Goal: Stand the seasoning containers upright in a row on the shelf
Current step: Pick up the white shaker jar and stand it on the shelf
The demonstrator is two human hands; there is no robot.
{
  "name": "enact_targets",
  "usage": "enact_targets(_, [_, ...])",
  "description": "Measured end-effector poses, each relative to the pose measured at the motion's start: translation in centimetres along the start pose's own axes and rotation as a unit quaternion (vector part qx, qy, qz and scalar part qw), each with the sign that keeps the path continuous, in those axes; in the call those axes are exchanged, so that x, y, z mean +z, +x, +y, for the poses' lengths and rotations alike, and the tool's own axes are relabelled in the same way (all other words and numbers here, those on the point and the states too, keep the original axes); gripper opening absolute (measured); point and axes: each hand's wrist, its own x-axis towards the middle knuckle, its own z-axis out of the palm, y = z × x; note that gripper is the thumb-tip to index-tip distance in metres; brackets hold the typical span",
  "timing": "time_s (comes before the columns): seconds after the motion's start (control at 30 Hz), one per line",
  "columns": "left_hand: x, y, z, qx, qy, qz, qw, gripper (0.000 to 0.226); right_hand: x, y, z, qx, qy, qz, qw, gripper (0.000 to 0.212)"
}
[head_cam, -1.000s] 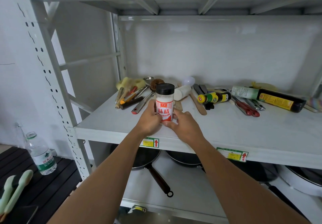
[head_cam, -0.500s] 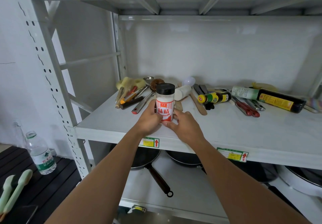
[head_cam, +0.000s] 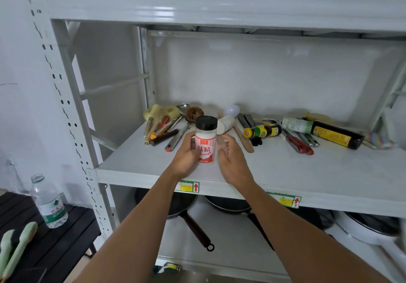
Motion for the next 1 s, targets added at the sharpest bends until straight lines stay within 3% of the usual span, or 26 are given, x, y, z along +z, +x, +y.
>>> enact_targets(0.13, [0.0,0.2,-0.1,0.002,-0.04,-0.001,0.999,0.062,-1.5,1.7,0.2,-0.011,-0.053,0.069,0.996,0.038])
enact_targets(0.23, [0.3,0.5,-0.4,0.033,-0.002,0.024,0.999,0.09,-2.7,4.7,0.6,-0.062,-0.128,0.044,0.989,0.039])
enact_targets(0.33, [0.6,0.7,-0.9,0.055,0.035,0.036,0.997,0.103,-3.0,7.6,0.5,-0.088,-0.227,0.001,0.97,0.053])
enact_targets(0.47, [0.5,0.8,-1.1,0.069,0.042,0.068,0.994,0.102,-1.0,11.2,1.4,-0.106,-0.399,-0.073,0.908,0.08])
enact_targets(0.6, [0.6,1.0,-1.2,0.079,0.056,0.092,0.991,0.101,0.4,14.0,2.7,-0.102,-0.489,-0.127,0.857,0.094])
enact_targets(0.77, [1.0,1.0,-1.0,0.079,0.071,0.082,0.991,0.101,1.1,16.8,3.3,-0.085,-0.529,-0.155,0.83,0.083])
enact_targets(1.0, [1.1,1.0,-1.0,0.09,0.086,0.083,0.989,0.099,0.9,18.0,3.3,-0.112,-0.523,-0.113,0.837,0.043])
